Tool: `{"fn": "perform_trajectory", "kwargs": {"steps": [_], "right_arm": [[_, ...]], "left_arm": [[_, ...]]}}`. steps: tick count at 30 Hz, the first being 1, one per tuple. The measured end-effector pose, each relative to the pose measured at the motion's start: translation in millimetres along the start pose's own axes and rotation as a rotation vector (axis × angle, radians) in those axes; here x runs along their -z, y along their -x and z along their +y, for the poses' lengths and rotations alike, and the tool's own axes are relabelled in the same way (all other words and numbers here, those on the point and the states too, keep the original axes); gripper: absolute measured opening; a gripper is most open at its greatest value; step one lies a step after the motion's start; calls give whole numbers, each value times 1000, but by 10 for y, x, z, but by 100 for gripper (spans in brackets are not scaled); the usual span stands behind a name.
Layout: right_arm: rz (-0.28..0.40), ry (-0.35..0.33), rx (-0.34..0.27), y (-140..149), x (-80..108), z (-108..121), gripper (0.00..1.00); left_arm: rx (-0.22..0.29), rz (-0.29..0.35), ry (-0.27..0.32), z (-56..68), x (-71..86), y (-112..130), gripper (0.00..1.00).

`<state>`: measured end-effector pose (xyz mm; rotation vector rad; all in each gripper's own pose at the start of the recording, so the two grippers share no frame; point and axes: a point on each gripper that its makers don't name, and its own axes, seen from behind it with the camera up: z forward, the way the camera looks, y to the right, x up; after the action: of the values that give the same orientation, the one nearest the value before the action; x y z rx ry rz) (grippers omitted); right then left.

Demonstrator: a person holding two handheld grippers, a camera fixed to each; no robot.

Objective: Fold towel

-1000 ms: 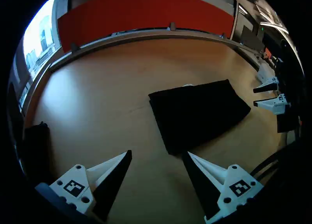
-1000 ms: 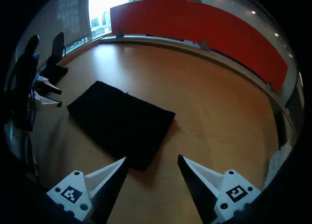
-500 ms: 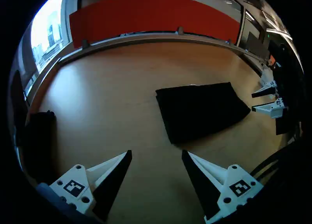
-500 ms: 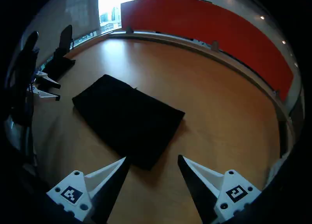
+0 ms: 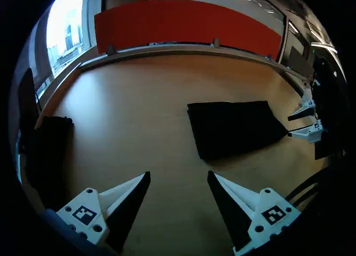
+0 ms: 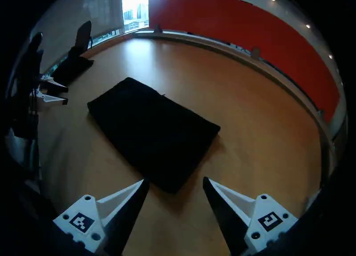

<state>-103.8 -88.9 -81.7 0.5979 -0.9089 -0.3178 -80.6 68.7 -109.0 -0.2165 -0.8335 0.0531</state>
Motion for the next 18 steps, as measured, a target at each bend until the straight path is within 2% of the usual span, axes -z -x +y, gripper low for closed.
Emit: {"fn": "perform_trajectory", "kwargs": {"steps": [11,18], "right_arm": [[-29,-46,48,94,-45,-68,87],[-52,-79,71,143,-77,-84,72]], "left_arm": [[14,26,-33,-46,75,113,95],[35,29,-47,-86,122,165,95]]}}
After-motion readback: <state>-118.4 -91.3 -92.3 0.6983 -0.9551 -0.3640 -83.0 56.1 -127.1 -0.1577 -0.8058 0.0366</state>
